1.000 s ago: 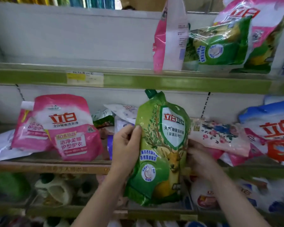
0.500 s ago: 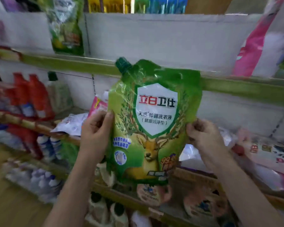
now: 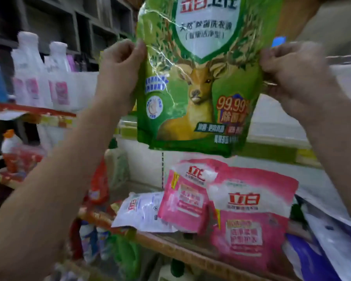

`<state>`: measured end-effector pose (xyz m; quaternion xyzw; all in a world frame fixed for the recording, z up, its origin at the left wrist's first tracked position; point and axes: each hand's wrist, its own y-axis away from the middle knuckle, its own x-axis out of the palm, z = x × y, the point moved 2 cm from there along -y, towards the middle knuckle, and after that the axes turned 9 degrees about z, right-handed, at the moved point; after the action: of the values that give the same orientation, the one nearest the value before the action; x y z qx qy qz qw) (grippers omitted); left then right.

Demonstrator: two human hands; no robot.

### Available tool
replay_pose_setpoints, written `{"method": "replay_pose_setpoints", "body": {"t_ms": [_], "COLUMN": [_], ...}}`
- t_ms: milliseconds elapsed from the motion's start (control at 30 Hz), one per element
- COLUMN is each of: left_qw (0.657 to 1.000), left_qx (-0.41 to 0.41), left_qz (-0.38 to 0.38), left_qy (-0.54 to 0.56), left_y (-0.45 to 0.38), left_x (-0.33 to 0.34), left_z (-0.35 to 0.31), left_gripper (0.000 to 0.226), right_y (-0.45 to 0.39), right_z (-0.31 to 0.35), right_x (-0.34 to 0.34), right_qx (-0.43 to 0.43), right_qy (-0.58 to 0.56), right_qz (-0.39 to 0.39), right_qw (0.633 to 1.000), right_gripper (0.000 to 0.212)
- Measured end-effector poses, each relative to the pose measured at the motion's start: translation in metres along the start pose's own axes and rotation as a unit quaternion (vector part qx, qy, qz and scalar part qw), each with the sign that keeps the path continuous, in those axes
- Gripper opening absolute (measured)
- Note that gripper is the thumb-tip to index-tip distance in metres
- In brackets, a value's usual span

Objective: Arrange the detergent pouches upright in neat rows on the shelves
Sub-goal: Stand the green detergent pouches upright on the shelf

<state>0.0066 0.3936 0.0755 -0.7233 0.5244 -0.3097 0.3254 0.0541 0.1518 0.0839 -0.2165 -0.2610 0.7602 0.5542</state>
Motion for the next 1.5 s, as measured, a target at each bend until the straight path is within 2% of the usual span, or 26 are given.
{"method": "replay_pose_setpoints", "body": {"t_ms": [100, 300, 467, 633, 733, 900, 1067, 1200, 1300, 1400, 1500], "left_qw": [1.000, 0.994, 0.986, 0.973, 0.973, 0.969, 0.959, 0.979, 0.989, 0.991, 0.990], "left_qx": [-0.010, -0.097, -0.153, -0.210, -0.208, -0.181, -0.137, -0.112, -0.103, -0.116, -0.138], "left_qz": [0.001, -0.021, -0.060, -0.091, -0.091, -0.117, -0.157, -0.122, -0.087, -0.059, -0.016], "left_qy": [-0.027, -0.035, -0.004, 0.018, -0.028, -0.120, -0.193, -0.121, -0.058, -0.009, 0.004], "left_y": [-0.051, -0.114, -0.131, -0.130, -0.135, -0.137, -0.113, -0.060, -0.027, 0.006, 0.056], "left_x": [-0.037, -0.112, -0.156, -0.175, -0.174, -0.172, -0.156, -0.112, -0.080, -0.044, -0.001], "left_z": [0.004, 0.046, 0.097, 0.138, 0.146, 0.145, 0.128, 0.111, 0.096, 0.081, 0.070], "left_gripper": [0.034, 0.033, 0.033, 0.026, 0.022, 0.030, 0.017, 0.020, 0.024, 0.035, 0.037], "right_y": [-0.046, -0.127, -0.160, -0.159, -0.156, -0.151, -0.137, -0.105, -0.073, -0.030, 0.032], "right_z": [0.003, -0.025, -0.067, -0.103, -0.107, -0.101, -0.098, -0.104, -0.103, -0.094, -0.088], "right_x": [0.043, 0.123, 0.170, 0.193, 0.190, 0.188, 0.188, 0.189, 0.183, 0.161, 0.121], "right_qx": [-0.003, 0.040, 0.083, 0.109, 0.095, 0.077, 0.097, 0.128, 0.135, 0.124, 0.125], "right_qy": [0.011, 0.058, 0.119, 0.116, 0.125, 0.128, 0.073, 0.072, 0.041, 0.015, -0.037], "right_qz": [-0.024, -0.035, -0.062, -0.079, -0.091, -0.095, -0.041, -0.015, -0.027, -0.054, -0.097], "right_qw": [1.000, 0.997, 0.987, 0.984, 0.983, 0.984, 0.992, 0.989, 0.990, 0.991, 0.987], "right_gripper": [0.028, 0.026, 0.023, 0.021, 0.022, 0.021, 0.010, 0.047, 0.058, 0.052, 0.032]}}
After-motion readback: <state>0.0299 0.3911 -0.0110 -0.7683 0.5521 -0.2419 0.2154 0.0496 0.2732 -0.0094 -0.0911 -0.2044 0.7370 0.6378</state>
